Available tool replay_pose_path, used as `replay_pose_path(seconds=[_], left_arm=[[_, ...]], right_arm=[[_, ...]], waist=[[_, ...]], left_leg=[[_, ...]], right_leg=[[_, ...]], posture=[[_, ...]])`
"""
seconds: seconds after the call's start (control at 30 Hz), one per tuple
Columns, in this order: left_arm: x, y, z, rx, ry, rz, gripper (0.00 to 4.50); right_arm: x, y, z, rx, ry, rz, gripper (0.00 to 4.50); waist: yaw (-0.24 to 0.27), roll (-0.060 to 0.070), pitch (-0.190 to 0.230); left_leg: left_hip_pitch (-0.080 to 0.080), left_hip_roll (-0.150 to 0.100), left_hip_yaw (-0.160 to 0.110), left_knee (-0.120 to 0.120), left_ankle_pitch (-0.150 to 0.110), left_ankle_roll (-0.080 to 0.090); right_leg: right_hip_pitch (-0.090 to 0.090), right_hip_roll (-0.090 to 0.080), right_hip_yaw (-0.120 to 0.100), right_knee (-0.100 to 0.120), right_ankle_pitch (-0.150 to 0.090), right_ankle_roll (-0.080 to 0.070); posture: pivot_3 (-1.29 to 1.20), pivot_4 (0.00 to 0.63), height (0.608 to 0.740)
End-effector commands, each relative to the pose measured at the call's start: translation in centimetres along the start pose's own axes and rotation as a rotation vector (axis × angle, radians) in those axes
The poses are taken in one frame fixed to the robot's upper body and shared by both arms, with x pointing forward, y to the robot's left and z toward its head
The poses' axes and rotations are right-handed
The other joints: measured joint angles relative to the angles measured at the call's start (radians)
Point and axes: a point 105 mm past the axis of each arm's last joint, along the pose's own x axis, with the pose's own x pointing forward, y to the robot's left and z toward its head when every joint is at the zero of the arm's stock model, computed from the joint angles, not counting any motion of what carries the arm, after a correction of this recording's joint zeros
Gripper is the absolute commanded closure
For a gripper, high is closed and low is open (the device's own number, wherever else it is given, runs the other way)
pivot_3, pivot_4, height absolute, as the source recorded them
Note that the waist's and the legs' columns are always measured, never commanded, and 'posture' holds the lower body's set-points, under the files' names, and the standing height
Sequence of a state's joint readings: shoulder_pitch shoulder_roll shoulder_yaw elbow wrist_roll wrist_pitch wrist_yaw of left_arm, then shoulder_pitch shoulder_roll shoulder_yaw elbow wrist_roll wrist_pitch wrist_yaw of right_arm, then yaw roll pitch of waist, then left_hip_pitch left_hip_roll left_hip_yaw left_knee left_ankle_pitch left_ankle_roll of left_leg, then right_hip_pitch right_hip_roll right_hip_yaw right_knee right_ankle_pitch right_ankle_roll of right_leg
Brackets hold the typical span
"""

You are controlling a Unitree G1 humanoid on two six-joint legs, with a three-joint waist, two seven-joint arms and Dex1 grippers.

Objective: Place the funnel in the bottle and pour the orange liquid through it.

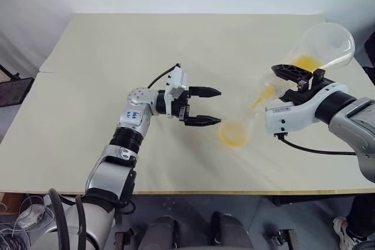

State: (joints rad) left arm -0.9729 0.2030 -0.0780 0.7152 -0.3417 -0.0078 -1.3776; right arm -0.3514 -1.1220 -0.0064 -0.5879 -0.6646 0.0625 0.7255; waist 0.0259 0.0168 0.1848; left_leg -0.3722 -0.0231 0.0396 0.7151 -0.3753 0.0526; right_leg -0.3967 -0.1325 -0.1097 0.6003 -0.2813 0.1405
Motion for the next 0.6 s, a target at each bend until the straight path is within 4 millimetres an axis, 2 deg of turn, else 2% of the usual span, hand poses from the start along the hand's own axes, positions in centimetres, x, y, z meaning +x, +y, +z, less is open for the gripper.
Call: replay_pose_path(seconds=[0.03,0.6], left_arm=[[0.32,0.1,0.96,0.042,-0.013,-0.011,0.0],[0.3,-0.07,0.99,0.044,-0.014,-0.018,0.0]], right_arm=[[-0.66,-1.94,-0.53,-0.041,0.026,-0.078,2.06],[-0.57,-2.23,-0.16,-0.119,-0.011,-0.089,2.06]], waist=[[0.0,0.0,0.0],[0.0,0.0,0.0]], left_leg=[[0.0,0.0,0.0,0.0,0.0,0.0],[0.0,0.0,0.0,0.0,0.0,0.0]], right_leg=[[0.0,0.0,0.0,0.0,0.0,0.0],[0.0,0.0,0.0,0.0,0.0,0.0]], posture=[[0.0,0.15,0.74],[0.0,0.15,0.74]])
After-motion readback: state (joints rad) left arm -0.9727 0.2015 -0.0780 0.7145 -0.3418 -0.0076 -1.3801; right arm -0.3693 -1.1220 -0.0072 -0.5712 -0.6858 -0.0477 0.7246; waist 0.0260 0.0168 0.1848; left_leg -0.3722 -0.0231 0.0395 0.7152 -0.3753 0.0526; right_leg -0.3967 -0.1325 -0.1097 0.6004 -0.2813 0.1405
